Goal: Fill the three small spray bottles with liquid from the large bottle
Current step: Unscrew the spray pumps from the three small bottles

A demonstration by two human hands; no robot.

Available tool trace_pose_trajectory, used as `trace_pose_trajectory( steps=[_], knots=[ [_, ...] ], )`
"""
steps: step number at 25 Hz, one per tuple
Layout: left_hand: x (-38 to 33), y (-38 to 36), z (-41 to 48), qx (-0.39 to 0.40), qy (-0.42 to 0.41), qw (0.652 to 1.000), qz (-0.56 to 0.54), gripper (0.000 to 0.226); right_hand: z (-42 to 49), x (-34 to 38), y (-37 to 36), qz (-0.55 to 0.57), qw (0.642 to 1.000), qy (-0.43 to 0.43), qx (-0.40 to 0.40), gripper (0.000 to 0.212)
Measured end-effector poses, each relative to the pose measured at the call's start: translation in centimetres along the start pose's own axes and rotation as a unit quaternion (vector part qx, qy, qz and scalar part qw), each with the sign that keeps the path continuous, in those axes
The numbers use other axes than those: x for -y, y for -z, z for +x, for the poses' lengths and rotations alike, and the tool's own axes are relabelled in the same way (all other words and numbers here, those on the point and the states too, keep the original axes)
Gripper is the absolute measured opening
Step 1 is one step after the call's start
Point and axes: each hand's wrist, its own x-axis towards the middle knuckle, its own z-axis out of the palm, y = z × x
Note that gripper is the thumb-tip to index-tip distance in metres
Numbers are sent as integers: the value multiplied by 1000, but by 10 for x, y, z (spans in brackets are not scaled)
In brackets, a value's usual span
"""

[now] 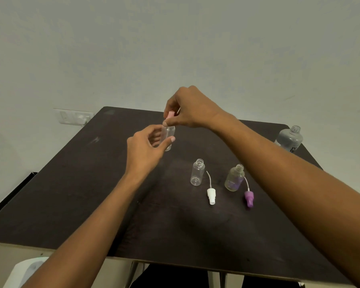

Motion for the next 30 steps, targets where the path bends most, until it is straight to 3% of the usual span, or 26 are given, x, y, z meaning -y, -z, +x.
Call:
trace_pose_trajectory(
  steps=[15, 22, 24, 28, 30],
  knots=[
    [-44, 43, -60, 40, -35, 998, -22, 53, -58, 51, 49, -53, 985, 153, 58, 13],
    [-52, 46, -60, 108, -48, 990, -78, 42, -66, 47, 77, -35, 969, 194, 150, 16],
    [-51, 45, -58, 100, -47, 992, -68, 44, -68, 48, 75, -10, 971, 188, 149, 22],
    [-50, 43, -57, 83, -38, 995, -32, 54, -66, 51, 64, -55, 989, 126, 57, 35],
    [-51, 43, -56, 82, -35, 996, -22, 54, -66, 52, 62, -53, 990, 97, 84, 34]
  ],
)
